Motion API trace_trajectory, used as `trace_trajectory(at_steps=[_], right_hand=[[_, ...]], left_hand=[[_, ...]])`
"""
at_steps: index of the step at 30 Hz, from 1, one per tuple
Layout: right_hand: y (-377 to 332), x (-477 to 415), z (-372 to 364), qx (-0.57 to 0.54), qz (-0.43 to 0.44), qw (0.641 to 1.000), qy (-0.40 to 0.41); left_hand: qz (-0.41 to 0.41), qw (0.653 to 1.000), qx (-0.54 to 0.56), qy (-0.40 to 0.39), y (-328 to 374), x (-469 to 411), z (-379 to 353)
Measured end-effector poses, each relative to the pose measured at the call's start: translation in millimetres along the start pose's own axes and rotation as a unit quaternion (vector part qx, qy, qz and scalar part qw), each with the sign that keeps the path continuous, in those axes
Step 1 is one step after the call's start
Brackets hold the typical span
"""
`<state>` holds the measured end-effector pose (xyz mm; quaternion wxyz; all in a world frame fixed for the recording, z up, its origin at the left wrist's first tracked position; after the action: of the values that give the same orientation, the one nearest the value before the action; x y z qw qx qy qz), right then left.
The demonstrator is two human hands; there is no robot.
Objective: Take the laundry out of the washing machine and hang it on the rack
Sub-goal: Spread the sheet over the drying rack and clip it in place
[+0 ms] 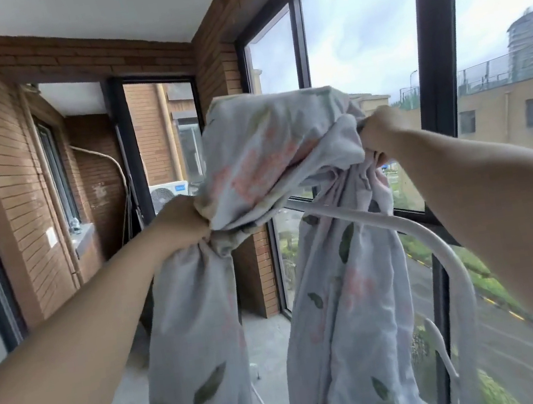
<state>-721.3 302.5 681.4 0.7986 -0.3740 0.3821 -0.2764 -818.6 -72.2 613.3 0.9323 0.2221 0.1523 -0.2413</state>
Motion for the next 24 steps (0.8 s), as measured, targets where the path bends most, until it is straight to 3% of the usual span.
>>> trace_trajectory(at_steps=[2,4,6,8,11,14,17,20,22,24], right_hand=[[21,-6,20,-0.043,-0.046,0.997,0.033],[42,-6,23,-0.030,-0.074,0.997,0.018],[65,-2,5,0.010,-0.113,0.990,-0.080],[80,14,-22,0.063,-0.133,0.964,-0.223],[74,35,-49,0.091,-0.094,0.930,-0.343],[46,48,-68,0.074,-0.018,0.922,-0.380],[20,71,-84,0.100,0.033,0.899,-0.425],[-2,90,-92,0.250,0.133,0.868,-0.409],[-8,99,-99,0.388,0.204,0.817,-0.374],[-9,107,-108,0.452,0.243,0.782,-0.354]], left_hand=[[0.078,0.990,0.083,0.084,-23,-19,-4],[0.135,0.971,0.157,0.119,-38,-31,-13],[0.188,0.953,0.209,0.115,-49,-44,-32],[0.237,0.951,0.176,0.086,-57,-49,-55],[0.264,0.951,0.160,0.001,-60,-47,-103],[0.189,0.968,0.142,-0.084,-38,-47,-135],[0.081,0.956,0.258,-0.113,6,-52,-149],[-0.009,0.941,0.307,-0.140,48,-48,-148],[-0.040,0.939,0.310,-0.144,61,-46,-150],[-0.051,0.941,0.303,-0.140,64,-47,-154]])
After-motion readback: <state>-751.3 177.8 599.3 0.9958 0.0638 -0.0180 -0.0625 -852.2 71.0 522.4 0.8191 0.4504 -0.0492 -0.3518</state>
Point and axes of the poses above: each hand's wrist, its own x-axis away from the middle knuckle, its own z-axis out of the back of the hand, y = z × x, the point moved 7 cm from there along -x, towards the middle knuckle, and after that the axes turned 9 degrees about -x, right-handed, at the moved point
